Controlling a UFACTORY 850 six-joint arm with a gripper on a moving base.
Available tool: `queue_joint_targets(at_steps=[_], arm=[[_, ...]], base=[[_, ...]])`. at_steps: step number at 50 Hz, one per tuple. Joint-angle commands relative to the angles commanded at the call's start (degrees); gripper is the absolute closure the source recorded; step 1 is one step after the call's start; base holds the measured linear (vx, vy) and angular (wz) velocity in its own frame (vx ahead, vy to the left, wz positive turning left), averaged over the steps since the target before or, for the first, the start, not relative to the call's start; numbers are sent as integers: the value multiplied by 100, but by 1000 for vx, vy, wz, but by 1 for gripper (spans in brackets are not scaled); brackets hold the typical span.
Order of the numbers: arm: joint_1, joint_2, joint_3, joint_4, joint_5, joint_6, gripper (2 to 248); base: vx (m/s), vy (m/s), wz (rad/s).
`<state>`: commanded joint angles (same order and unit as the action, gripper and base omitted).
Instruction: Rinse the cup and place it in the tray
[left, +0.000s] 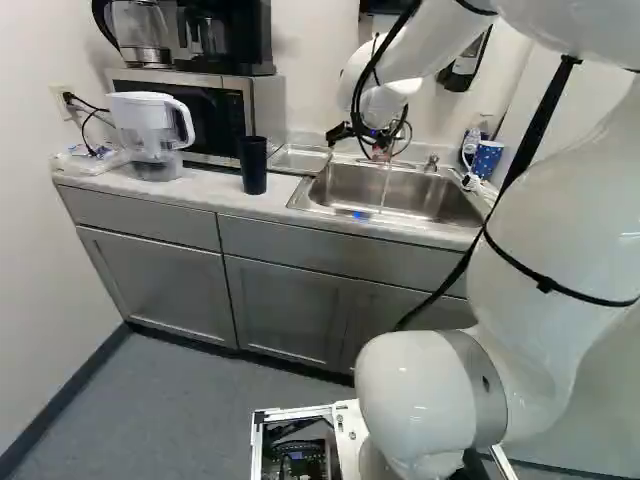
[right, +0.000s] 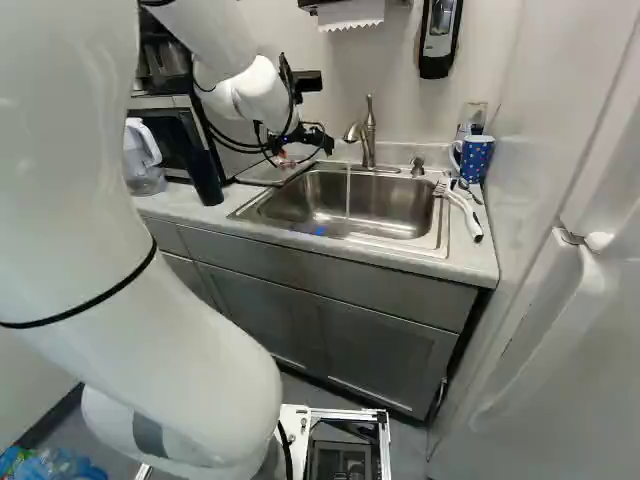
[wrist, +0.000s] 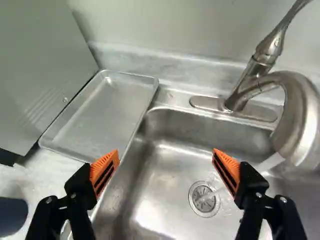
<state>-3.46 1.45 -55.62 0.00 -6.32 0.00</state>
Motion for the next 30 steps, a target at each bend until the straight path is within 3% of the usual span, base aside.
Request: queue_joint_targets(at_steps=[6,30], arm=[[-88,73,72,0,-299,0,3],[-508,401,391,0,-289,0,3]], base=[[0,0,0],[0,0,0]])
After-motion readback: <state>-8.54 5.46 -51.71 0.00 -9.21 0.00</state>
